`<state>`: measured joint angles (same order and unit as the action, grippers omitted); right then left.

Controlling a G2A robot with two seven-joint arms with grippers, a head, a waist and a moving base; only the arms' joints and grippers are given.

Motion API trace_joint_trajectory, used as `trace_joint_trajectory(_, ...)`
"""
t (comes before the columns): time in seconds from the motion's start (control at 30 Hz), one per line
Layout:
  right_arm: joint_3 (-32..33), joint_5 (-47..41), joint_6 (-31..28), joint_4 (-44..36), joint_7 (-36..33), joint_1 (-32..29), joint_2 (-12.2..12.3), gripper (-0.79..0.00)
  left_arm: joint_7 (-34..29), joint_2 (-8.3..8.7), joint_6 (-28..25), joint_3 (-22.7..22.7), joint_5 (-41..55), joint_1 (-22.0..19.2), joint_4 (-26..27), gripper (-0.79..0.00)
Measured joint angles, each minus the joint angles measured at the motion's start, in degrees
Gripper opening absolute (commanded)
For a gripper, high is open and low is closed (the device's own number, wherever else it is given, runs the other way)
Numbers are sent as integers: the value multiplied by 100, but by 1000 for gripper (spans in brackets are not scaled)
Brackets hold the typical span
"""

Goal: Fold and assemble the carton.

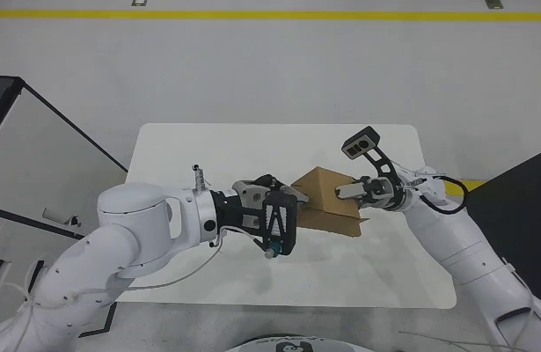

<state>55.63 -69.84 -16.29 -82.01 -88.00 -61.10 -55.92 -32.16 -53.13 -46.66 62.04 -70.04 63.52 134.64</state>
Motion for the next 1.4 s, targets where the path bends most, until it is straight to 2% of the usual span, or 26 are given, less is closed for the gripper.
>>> trace_joint_trajectory(0.4,36,-74,0,-145,0,-51,7,-785,198,-8,98,89,136,12,0,-785)
trace_joint_trajectory(0.7,37,-132,0,-167,0,-45,-29,-785,210,20,-73,218,111,71,0,-785)
trace_joint_trajectory(1.4,-15,-57,0,-161,0,27,-59,-785,162,-25,-96,-93,17,-104,0,-785)
